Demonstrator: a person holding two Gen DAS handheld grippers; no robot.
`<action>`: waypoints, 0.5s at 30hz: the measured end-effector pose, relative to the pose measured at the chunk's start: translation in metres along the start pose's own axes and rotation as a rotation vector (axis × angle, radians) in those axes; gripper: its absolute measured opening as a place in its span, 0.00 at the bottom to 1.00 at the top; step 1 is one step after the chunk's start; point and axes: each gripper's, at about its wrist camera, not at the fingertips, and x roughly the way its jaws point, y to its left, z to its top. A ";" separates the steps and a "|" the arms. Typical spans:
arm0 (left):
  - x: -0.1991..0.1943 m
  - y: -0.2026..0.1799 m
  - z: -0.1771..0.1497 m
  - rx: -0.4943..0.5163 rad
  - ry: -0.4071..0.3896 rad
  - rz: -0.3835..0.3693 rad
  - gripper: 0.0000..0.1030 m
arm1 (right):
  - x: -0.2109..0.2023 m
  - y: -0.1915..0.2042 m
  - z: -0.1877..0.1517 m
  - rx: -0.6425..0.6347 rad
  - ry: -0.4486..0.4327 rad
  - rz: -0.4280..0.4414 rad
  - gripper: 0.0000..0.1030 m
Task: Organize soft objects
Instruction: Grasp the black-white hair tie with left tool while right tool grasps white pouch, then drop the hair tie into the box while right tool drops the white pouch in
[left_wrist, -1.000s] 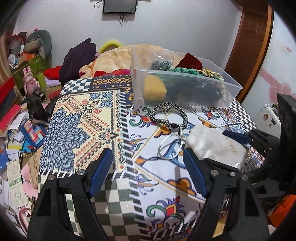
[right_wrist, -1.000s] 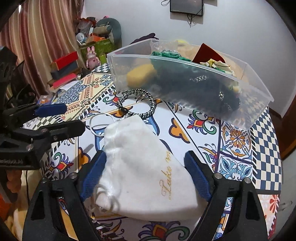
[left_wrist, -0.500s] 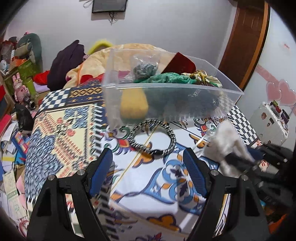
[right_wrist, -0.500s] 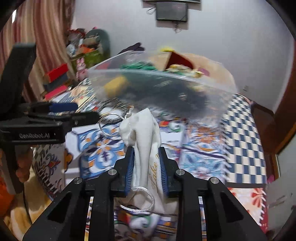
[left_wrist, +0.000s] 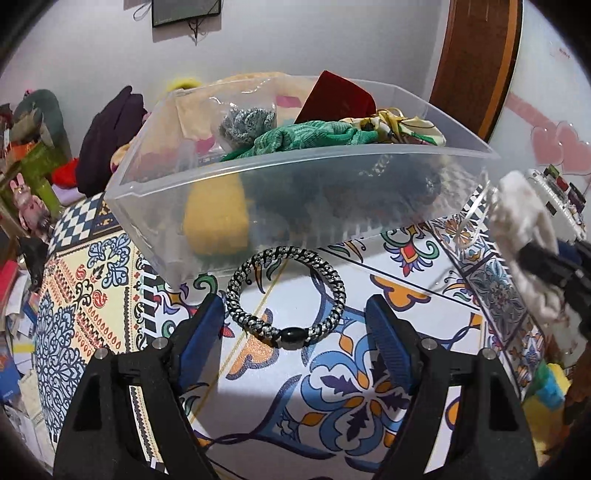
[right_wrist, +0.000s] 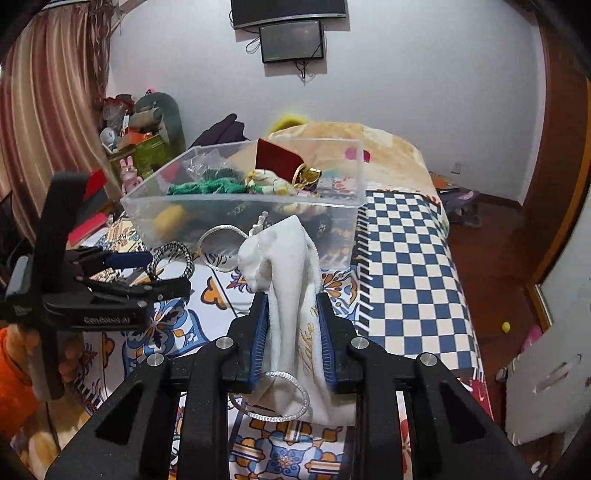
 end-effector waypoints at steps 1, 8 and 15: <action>-0.001 -0.001 0.001 0.005 -0.009 0.010 0.66 | 0.001 -0.001 0.002 0.000 -0.003 0.000 0.23; -0.016 0.000 -0.013 0.000 -0.023 0.000 0.34 | -0.001 -0.001 0.006 -0.003 -0.014 0.001 0.23; -0.041 0.011 -0.028 -0.035 -0.037 -0.033 0.23 | -0.007 -0.001 0.014 -0.003 -0.038 -0.001 0.23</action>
